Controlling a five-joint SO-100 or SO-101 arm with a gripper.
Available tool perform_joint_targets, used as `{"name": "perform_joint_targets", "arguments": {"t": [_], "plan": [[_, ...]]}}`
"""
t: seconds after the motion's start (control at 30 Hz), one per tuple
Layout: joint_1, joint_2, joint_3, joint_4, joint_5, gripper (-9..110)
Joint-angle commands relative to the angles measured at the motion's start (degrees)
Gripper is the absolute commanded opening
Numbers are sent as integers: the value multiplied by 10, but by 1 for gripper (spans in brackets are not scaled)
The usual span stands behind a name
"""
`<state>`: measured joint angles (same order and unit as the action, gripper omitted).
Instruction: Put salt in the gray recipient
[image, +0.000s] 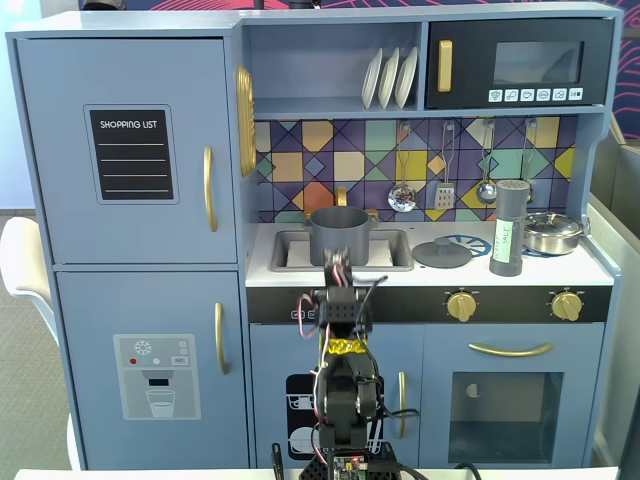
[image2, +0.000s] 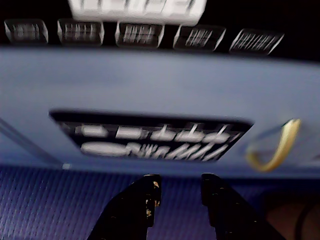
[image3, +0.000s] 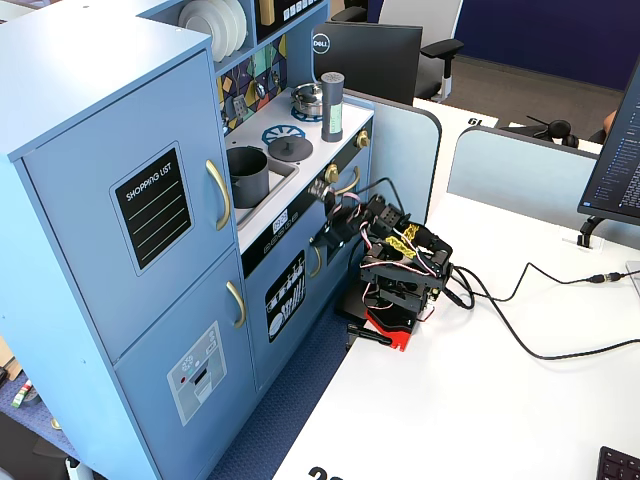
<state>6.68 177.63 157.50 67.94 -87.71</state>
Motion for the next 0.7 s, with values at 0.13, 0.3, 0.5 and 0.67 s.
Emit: {"name": "perform_joint_targets", "arguments": {"t": [0.13,0.3,0.5,0.67], "plan": [[-21,33,196,-98,24,0],[-25,42,210,-41,25,0],[-31,69,211,72,4,0],[-25,69,211,81,-4,1]]}}
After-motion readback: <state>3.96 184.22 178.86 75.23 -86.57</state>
